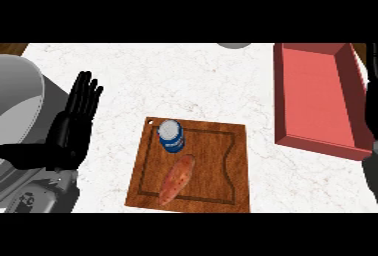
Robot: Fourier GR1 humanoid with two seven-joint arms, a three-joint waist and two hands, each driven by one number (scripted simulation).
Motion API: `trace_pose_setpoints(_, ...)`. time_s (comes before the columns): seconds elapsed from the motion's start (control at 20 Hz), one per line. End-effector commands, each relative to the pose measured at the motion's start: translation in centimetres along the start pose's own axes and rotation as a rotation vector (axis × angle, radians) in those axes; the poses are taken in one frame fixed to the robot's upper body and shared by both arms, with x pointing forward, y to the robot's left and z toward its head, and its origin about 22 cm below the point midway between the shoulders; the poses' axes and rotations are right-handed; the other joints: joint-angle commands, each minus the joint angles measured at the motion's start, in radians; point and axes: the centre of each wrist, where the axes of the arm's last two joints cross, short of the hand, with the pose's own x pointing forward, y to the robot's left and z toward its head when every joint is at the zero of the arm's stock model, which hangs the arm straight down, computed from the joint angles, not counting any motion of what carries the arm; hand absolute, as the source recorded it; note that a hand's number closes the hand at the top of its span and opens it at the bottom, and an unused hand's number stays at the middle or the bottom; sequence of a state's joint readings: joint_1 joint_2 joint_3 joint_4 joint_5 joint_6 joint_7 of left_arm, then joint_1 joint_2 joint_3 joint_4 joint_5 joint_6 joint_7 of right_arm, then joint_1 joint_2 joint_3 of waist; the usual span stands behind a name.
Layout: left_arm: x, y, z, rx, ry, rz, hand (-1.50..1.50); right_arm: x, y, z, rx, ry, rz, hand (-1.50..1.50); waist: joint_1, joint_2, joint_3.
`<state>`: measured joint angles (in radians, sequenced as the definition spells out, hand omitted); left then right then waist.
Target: Pick the can from the cutting board and place it in the cardboard box
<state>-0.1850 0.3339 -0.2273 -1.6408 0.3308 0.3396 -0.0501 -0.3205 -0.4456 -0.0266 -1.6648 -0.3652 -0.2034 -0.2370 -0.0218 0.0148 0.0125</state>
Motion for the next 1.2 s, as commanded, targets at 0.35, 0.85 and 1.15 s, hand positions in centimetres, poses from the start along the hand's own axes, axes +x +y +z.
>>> trace_pose_setpoints(0.35, -5.0, 6.6, 2.9, -0.043, 0.244, -0.422, 0.0, -7.2, -3.5, 14.6, -0.344, 0.072, 0.335, -1.5, -0.051, 0.015, -0.006)
trace_pose_setpoints(0.85, -5.8, 6.1, 1.7, -0.123, 0.271, -0.479, 0.0, -7.8, 4.7, 24.9, 0.04, -0.207, 0.559, -1.5, -0.003, -0.016, -0.016)
trace_pose_setpoints(1.15, -6.6, 6.6, 1.5, -0.117, 0.27, -0.491, 0.0, -1.9, 7.1, 27.9, 0.113, -0.048, 0.668, -1.5, -0.001, -0.015, -0.017)
